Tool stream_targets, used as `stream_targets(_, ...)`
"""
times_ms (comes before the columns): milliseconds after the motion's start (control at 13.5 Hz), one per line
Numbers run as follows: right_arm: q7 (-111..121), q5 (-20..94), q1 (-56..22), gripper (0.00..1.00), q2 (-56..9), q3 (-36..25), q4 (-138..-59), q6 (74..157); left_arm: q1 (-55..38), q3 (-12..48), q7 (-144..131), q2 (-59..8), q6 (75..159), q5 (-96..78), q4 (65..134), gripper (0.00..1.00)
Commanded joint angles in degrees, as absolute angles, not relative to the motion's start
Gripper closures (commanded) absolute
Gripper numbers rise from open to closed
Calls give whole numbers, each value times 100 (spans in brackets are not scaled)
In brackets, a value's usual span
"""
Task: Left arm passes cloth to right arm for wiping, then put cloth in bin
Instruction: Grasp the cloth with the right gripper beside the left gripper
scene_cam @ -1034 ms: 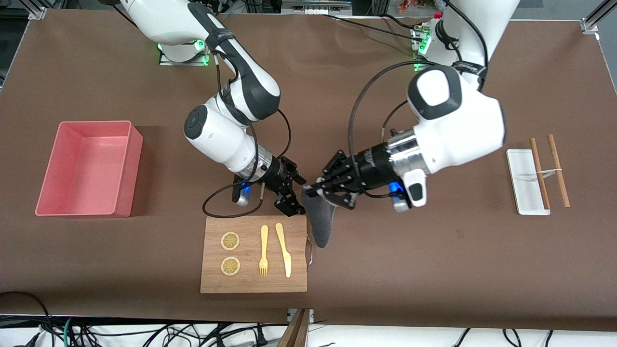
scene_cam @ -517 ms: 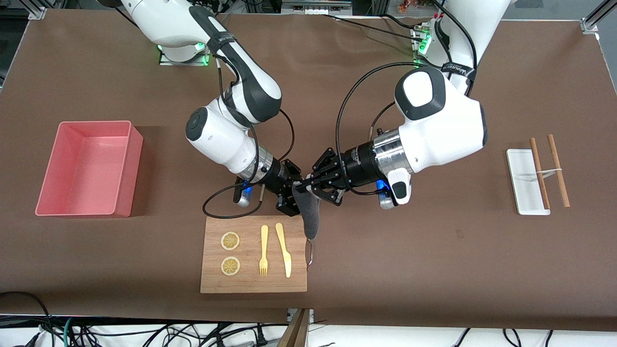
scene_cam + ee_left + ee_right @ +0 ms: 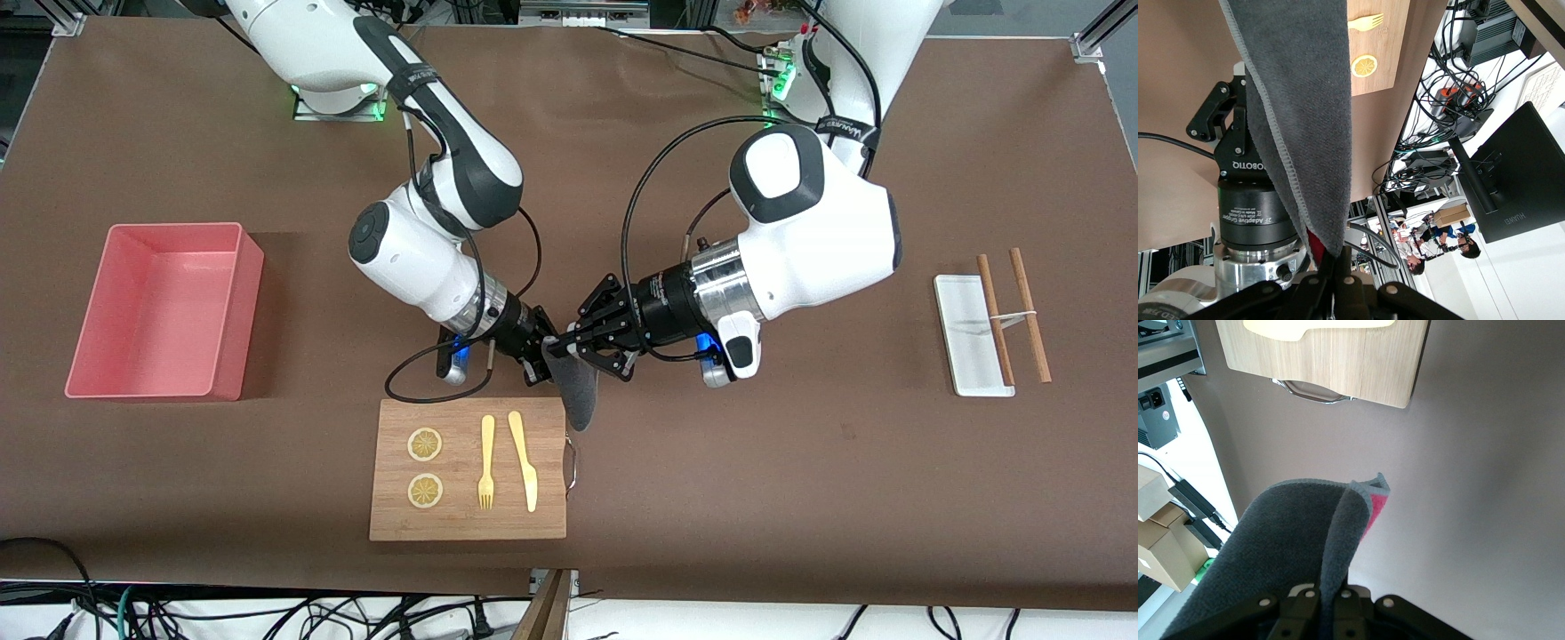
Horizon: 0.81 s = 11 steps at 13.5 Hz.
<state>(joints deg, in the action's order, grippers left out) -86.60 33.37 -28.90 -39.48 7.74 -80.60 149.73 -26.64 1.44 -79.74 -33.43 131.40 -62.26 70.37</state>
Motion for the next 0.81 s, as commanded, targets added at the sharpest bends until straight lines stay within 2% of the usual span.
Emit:
stream_targets(0, -8508, 3428, -2865, 100, -3911, 782, -8042, 14994, -2672, 114, -7998, -3366, 13166, -6328, 6943, 100)
stream_targets(369, -8508, 3402, -2848, 100, -3894, 765, -8033, 14872, -2637, 106, -8007, -3357, 13166, -6337, 6926, 100)
stream_targets(443, -8499, 3401, -2830, 100, -3885, 756, -8033, 14784, -2637, 105, -7998, -3357, 13166, -6328, 6926, 90)
stream_targets(517, -8473, 3401, -2813, 100, -3885, 756, -8033, 14740, -2637, 97, -7920, -3357, 13166, -6328, 6926, 1)
stream_targets(738, -8455, 3401, -2786, 100, -3885, 756, -8033, 14748, -2628, 97, -7796, -3340, 13149, -6328, 6926, 0)
